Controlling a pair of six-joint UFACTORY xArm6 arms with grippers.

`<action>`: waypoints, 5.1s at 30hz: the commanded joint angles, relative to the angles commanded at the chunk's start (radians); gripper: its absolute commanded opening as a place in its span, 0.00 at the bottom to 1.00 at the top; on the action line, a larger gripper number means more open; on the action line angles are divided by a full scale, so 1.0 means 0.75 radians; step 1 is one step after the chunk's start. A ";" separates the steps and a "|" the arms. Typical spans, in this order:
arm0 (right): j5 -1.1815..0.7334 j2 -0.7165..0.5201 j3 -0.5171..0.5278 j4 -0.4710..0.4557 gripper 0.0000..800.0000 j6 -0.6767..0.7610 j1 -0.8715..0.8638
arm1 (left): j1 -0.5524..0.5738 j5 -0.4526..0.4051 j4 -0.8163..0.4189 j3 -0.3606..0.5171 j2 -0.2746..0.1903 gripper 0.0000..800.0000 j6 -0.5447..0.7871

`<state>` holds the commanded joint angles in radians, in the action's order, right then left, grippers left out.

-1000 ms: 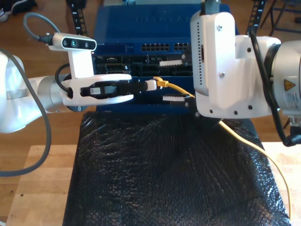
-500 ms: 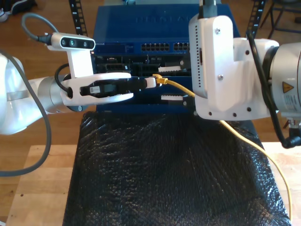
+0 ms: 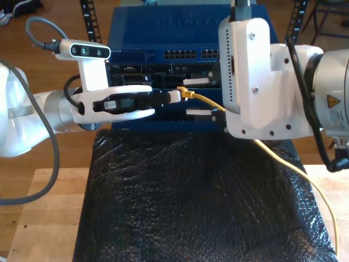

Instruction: Grab the cable and plug it in

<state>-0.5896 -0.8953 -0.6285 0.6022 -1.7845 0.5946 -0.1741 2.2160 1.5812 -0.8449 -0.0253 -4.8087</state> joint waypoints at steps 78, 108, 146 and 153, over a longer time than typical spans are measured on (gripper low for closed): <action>0.008 -0.016 0.002 0.002 0.34 -0.002 0.018 | 0.025 0.049 -0.002 0.004 0.000 0.03 -0.002; 0.008 -0.018 0.000 0.002 0.22 0.002 0.018 | 0.025 0.068 -0.002 0.002 0.000 0.03 -0.006; 0.006 -0.027 0.000 0.002 0.00 0.008 0.020 | 0.025 0.133 0.041 0.002 0.023 0.46 -0.076; 0.006 -0.025 -0.002 0.002 0.00 0.008 0.020 | 0.025 0.131 0.043 -0.004 0.023 0.69 -0.076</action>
<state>-0.5850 -0.9137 -0.6300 0.6038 -1.7783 0.6099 -0.1557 2.3142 1.6134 -0.8479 -0.0084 -4.8654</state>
